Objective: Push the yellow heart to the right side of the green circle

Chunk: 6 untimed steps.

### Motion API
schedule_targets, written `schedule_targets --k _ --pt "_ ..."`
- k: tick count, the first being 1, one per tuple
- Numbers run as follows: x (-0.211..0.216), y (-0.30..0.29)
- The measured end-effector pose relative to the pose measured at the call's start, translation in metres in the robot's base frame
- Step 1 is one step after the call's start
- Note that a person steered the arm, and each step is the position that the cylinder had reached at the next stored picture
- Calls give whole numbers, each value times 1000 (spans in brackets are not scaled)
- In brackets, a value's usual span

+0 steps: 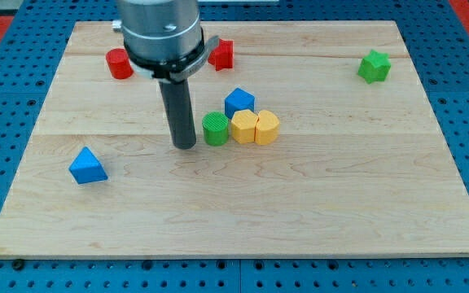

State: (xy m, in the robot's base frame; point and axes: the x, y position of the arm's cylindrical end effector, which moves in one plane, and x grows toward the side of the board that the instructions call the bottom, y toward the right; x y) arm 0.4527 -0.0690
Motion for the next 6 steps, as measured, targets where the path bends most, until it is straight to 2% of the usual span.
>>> schedule_targets --k 3,5,6 --pt "-18 53" --pt "24 11" --pt "24 50"
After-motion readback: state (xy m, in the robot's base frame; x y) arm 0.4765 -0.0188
